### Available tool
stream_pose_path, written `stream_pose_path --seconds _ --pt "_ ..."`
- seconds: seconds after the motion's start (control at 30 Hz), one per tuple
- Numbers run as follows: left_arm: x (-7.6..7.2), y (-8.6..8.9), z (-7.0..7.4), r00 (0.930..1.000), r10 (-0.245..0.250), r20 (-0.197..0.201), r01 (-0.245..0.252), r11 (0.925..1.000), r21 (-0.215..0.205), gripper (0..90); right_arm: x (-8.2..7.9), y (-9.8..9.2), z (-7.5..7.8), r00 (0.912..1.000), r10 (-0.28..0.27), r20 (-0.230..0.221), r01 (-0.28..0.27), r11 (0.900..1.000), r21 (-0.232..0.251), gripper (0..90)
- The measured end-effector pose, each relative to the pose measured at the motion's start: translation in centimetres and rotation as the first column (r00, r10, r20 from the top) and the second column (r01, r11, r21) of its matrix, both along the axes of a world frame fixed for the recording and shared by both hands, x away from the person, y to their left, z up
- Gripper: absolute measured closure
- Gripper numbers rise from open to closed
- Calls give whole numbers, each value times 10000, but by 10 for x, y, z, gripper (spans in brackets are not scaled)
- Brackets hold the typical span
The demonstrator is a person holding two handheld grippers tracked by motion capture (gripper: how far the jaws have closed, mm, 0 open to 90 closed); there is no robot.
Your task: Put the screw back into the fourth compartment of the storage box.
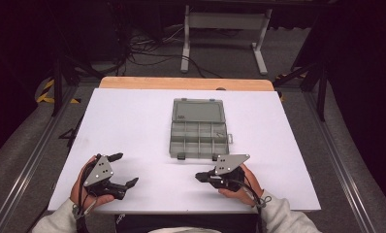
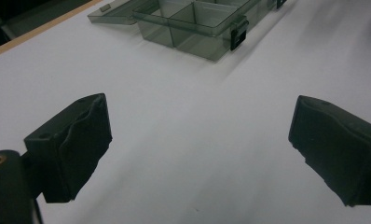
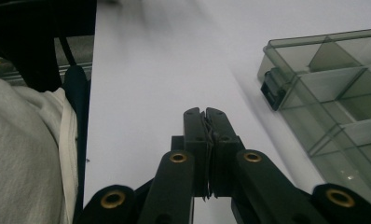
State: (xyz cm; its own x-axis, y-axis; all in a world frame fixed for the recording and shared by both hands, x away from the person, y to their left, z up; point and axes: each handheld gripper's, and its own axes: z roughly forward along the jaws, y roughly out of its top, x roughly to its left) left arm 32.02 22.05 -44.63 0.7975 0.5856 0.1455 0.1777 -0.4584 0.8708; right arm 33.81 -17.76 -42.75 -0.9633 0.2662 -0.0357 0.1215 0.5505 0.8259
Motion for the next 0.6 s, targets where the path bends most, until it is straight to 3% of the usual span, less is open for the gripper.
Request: stream_pose_path --seconds 0.6 --pt "0 -1 0 10000 7 -14 -7 10000 0 64 9 -20 23 9947 -883 521 848 9942 658 889"
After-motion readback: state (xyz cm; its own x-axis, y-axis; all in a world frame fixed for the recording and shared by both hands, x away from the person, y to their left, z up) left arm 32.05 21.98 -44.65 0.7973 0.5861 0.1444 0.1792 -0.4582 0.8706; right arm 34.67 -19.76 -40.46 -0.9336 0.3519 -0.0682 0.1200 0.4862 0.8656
